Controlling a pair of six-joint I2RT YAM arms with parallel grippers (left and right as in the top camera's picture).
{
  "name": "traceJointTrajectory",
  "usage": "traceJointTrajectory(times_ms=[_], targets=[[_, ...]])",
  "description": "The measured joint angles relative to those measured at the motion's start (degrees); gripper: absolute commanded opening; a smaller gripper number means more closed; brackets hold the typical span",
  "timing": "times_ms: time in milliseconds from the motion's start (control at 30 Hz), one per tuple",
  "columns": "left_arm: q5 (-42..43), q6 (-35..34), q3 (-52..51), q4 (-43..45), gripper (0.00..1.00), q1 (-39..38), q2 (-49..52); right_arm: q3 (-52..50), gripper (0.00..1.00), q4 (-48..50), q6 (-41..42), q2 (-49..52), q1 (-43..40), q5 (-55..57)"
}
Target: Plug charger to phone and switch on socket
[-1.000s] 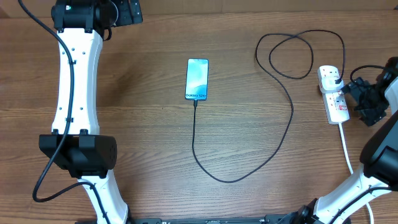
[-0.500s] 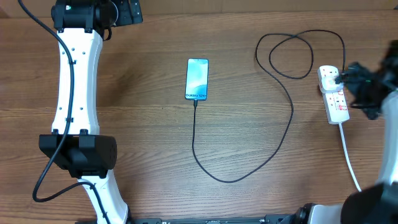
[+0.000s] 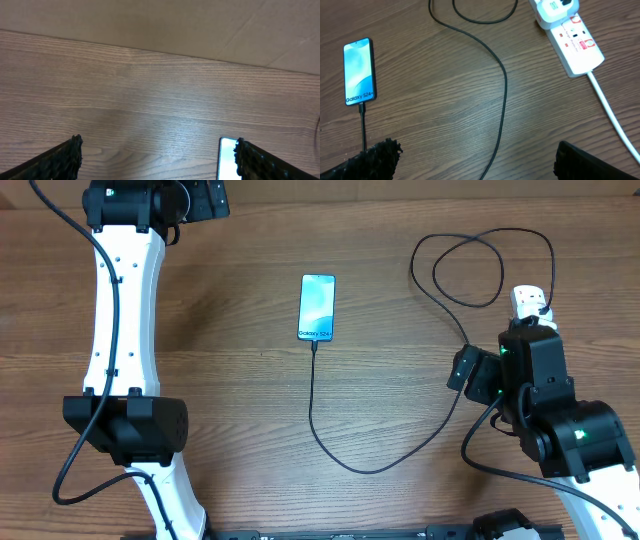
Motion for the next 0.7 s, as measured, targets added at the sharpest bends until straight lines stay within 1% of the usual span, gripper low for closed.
traceJointTrajectory(times_ms=[300,533,600,700], targets=[[0.0,0.0,0.0,0.0,1.0,0.0,0.0,0.0,1.0,0.0,-0.2,4.3,0.0,-2.0],[0.0,0.0,0.0,0.0,1.0,0.0,0.0,0.0,1.0,0.0,-0.2,5.1,0.0,-2.0],[0.0,0.0,0.0,0.0,1.0,0.0,0.0,-0.3,1.0,0.5,-0.2,4.0,0.0,-2.1],[0.0,0.0,0.0,0.0,1.0,0.0,0.0,-4.8,1.0,6.7,-0.2,-4.3,0.0,-2.4]])
